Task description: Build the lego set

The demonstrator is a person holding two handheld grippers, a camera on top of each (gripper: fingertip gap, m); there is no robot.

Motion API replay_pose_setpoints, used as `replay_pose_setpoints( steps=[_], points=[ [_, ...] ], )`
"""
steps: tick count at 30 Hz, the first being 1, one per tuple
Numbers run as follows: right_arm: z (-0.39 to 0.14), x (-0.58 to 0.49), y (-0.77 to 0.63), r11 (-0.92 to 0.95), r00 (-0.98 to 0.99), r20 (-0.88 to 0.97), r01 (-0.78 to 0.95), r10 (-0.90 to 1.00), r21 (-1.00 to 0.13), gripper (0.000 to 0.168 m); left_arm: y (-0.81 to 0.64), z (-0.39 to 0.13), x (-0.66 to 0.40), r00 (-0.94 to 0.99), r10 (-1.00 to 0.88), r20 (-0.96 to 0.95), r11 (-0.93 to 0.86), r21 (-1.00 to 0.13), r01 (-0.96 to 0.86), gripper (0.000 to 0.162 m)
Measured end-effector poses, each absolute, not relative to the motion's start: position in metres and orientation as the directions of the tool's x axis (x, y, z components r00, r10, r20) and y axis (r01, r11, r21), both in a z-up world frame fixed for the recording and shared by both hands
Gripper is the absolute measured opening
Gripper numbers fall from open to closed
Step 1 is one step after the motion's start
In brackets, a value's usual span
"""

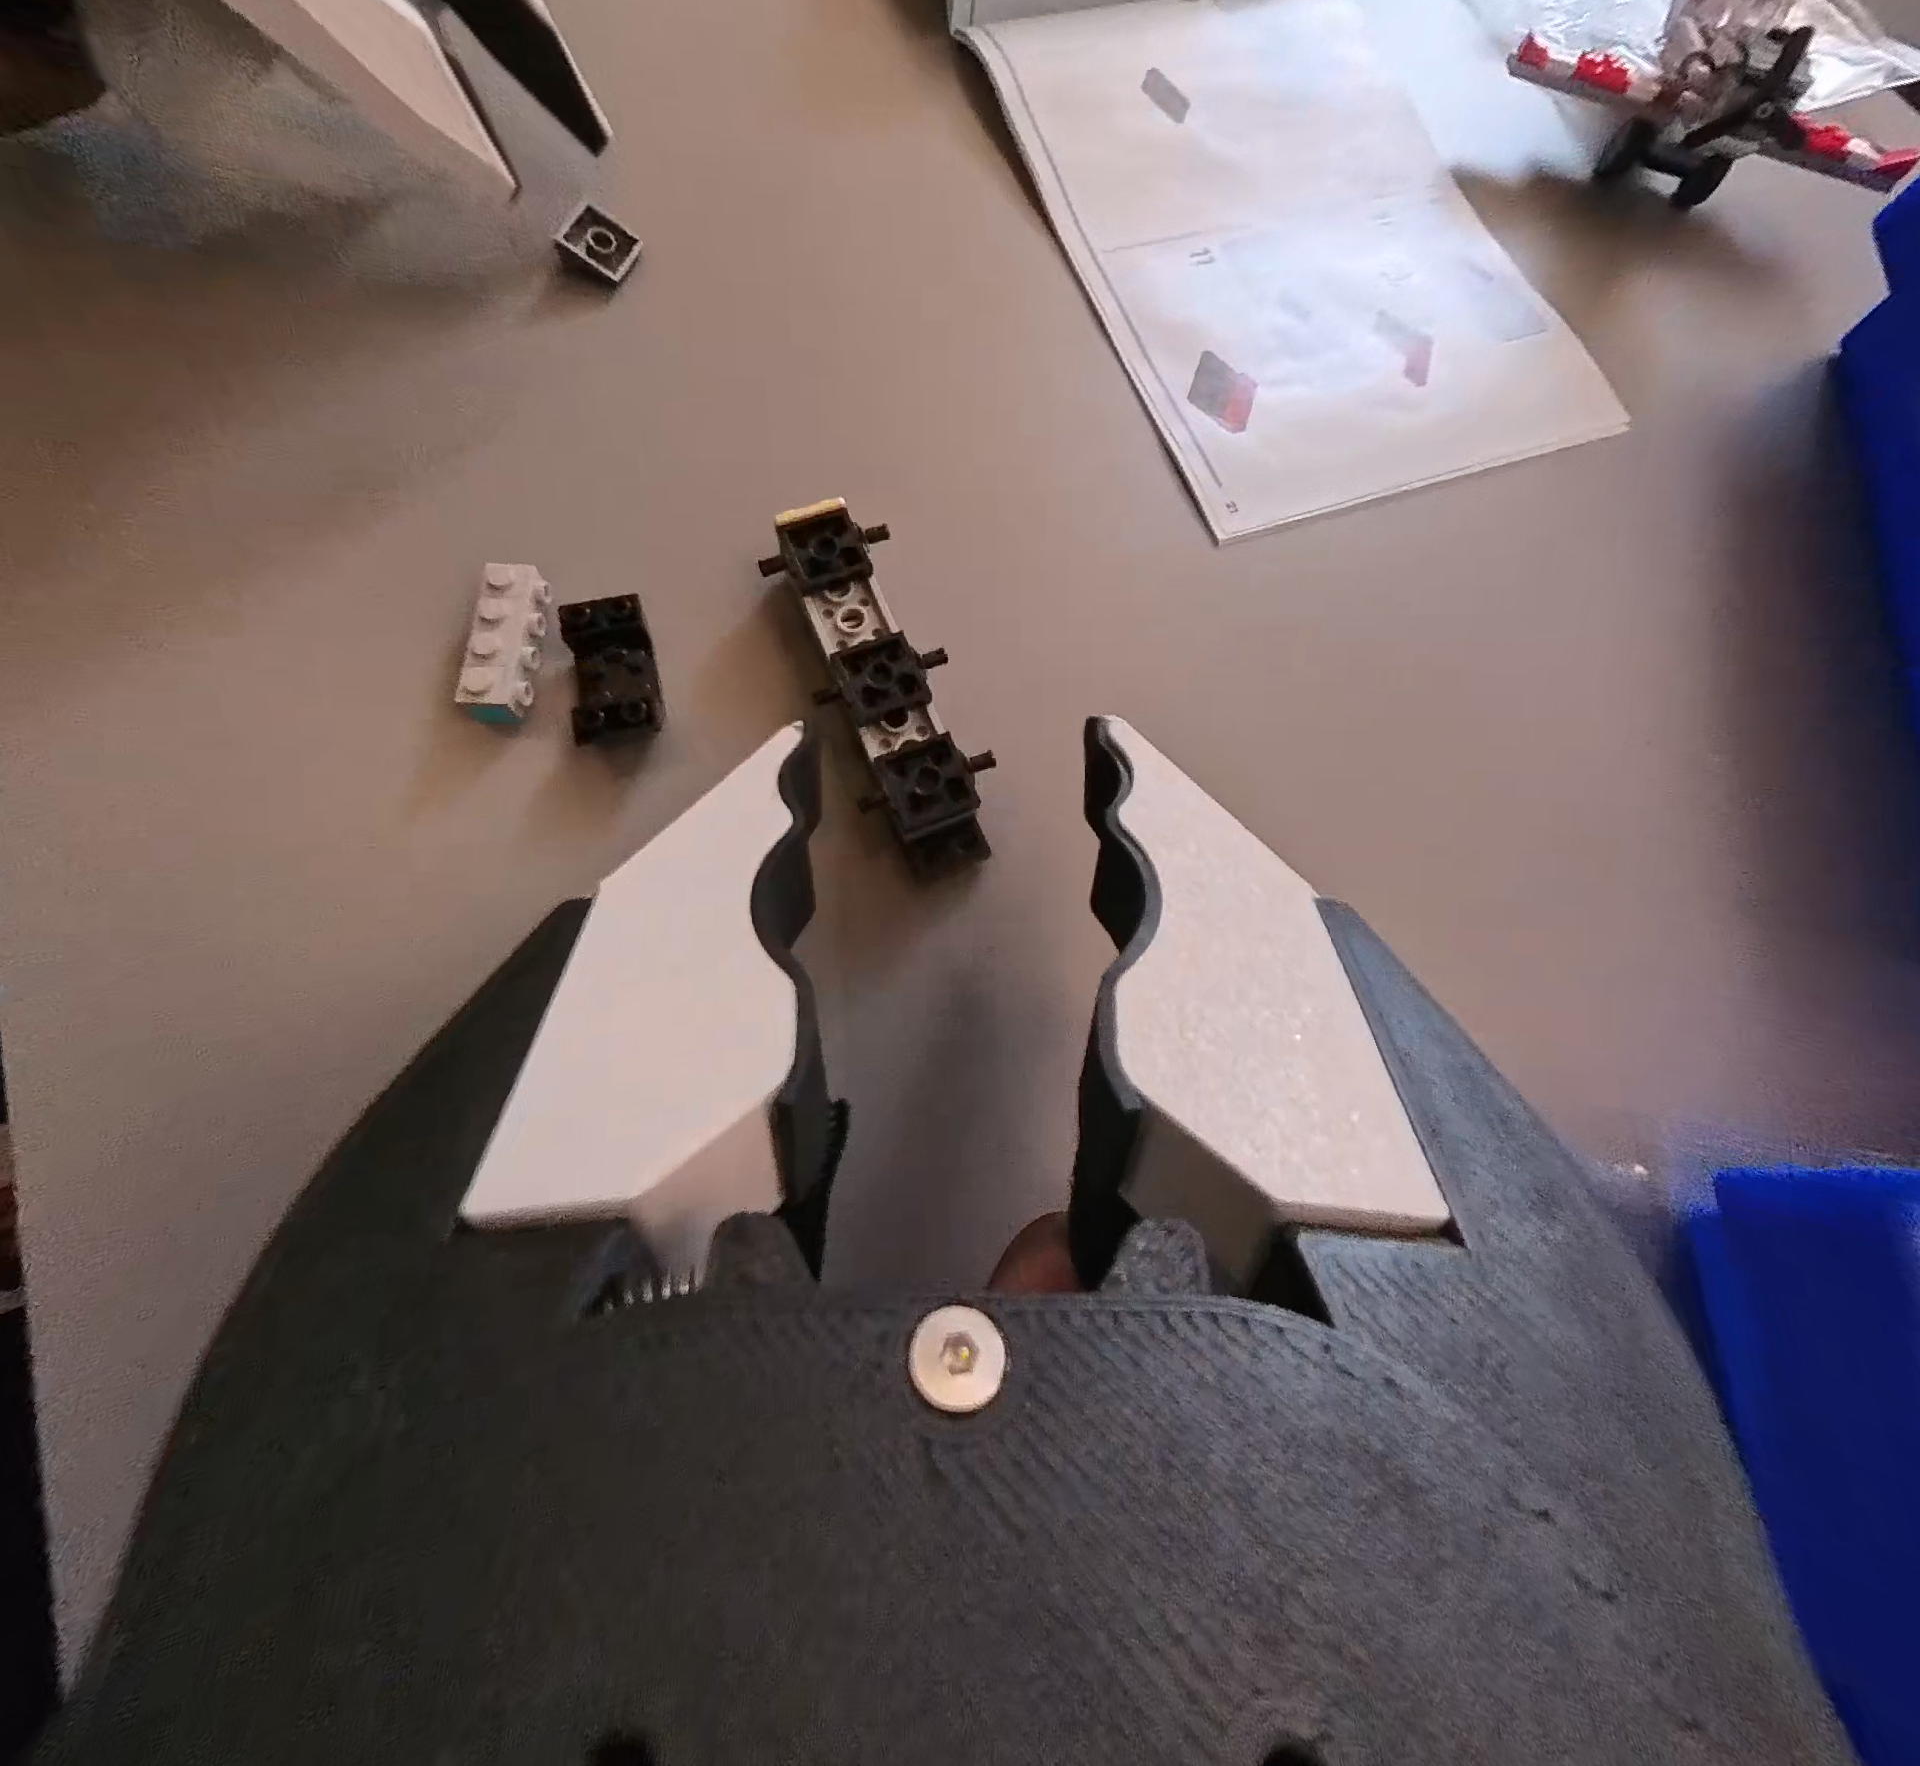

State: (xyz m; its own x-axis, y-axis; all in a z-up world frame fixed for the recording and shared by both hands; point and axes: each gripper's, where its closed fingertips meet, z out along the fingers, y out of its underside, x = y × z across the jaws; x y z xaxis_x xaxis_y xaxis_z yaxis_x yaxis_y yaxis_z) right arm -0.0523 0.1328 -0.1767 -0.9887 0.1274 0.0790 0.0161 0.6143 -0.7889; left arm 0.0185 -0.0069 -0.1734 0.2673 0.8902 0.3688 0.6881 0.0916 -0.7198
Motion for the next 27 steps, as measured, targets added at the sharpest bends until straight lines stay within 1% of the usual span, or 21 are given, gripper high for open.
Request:
replay_pose_setpoints(
  steps=[5, 10, 13, 20, 24, 27],
  points=[
    [-0.186, -0.047, 0.13, 0.664, -0.995, 0.066, 0.0, 0.075, -0.747, 0.043, 0.01, -0.158, 0.019, 0.342, 0.841, 0.42, 0.111, -0.752, 0.65, 0.046],
    [-0.188, -0.046, 0.129, 0.674, -0.995, 0.085, -0.022, 0.061, -0.739, 0.029, 0.02, -0.159, 0.025, 0.403, 0.829, 0.388, 0.04, -0.759, 0.649, 0.046],
    [-0.187, -0.046, 0.129, 0.669, -0.994, 0.089, -0.026, 0.06, -0.743, 0.028, 0.016, -0.158, 0.027, 0.411, 0.832, 0.373, 0.025, -0.765, 0.643, 0.045],
    [-0.185, -0.041, 0.125, 0.66, -0.995, 0.094, -0.045, 0.039, -0.75, 0.027, 0.02, -0.151, 0.033, 0.44, 0.797, 0.414, 0.046, -0.768, 0.639, 0.044],
    [-0.185, -0.035, 0.12, 0.659, -0.995, 0.098, -0.061, 0.019, -0.749, 0.027, 0.061, -0.164, 0.04, 0.535, 0.759, 0.373, -0.096, -0.747, 0.657, 0.044],
    [-0.184, -0.031, 0.115, 0.653, -0.995, 0.097, -0.069, 0.007, -0.754, 0.027, 0.085, -0.177, 0.039, 0.559, 0.755, 0.343, -0.17, -0.721, 0.672, 0.043]
  ],
)
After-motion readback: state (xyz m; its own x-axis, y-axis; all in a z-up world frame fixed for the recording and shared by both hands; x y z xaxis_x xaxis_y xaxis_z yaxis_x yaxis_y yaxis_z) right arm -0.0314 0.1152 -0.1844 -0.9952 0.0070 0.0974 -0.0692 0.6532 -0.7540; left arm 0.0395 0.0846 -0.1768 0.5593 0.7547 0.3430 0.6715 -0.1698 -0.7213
